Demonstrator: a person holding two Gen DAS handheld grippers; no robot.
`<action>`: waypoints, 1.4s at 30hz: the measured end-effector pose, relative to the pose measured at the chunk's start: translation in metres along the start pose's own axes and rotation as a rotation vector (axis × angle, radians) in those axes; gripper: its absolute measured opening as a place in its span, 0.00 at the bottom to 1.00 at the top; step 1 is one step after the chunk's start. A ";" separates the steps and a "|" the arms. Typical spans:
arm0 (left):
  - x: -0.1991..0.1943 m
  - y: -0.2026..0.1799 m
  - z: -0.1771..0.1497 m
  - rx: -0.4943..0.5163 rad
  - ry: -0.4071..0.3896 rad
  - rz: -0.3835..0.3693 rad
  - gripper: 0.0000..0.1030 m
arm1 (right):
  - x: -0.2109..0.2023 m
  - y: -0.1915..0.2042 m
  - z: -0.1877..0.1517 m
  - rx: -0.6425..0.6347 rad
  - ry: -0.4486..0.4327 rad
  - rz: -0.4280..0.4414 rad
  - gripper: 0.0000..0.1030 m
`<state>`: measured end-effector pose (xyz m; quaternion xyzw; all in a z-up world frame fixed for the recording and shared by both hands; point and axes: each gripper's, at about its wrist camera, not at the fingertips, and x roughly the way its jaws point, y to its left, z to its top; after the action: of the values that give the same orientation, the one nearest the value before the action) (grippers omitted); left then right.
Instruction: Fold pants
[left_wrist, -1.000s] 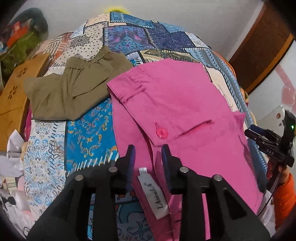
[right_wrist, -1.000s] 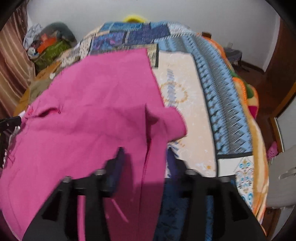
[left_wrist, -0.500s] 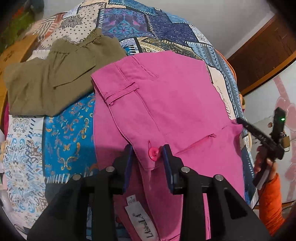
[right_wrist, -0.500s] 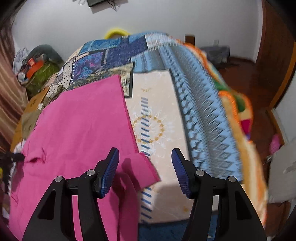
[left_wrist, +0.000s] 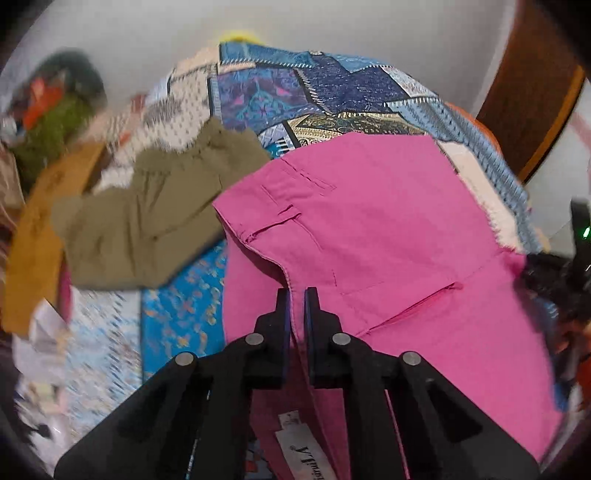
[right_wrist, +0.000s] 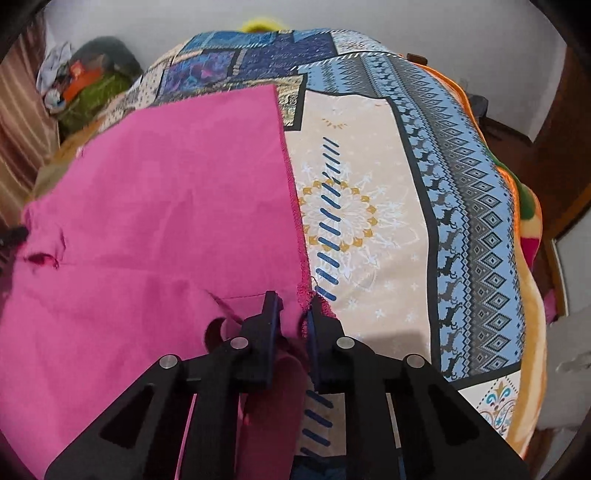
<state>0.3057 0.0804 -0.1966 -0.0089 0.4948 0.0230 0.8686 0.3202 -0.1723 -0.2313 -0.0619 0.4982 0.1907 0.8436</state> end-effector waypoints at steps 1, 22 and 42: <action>0.001 0.000 -0.001 0.005 0.003 0.008 0.08 | 0.001 0.001 0.001 -0.008 0.005 -0.006 0.11; -0.024 0.075 0.029 -0.133 -0.080 -0.009 0.37 | -0.048 -0.003 0.026 0.003 -0.046 -0.099 0.59; 0.092 0.093 0.061 -0.208 0.079 -0.194 0.41 | 0.015 0.024 0.111 -0.161 -0.120 -0.043 0.60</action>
<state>0.4005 0.1784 -0.2437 -0.1475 0.5205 -0.0105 0.8410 0.4082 -0.1137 -0.1869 -0.1286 0.4284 0.2156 0.8680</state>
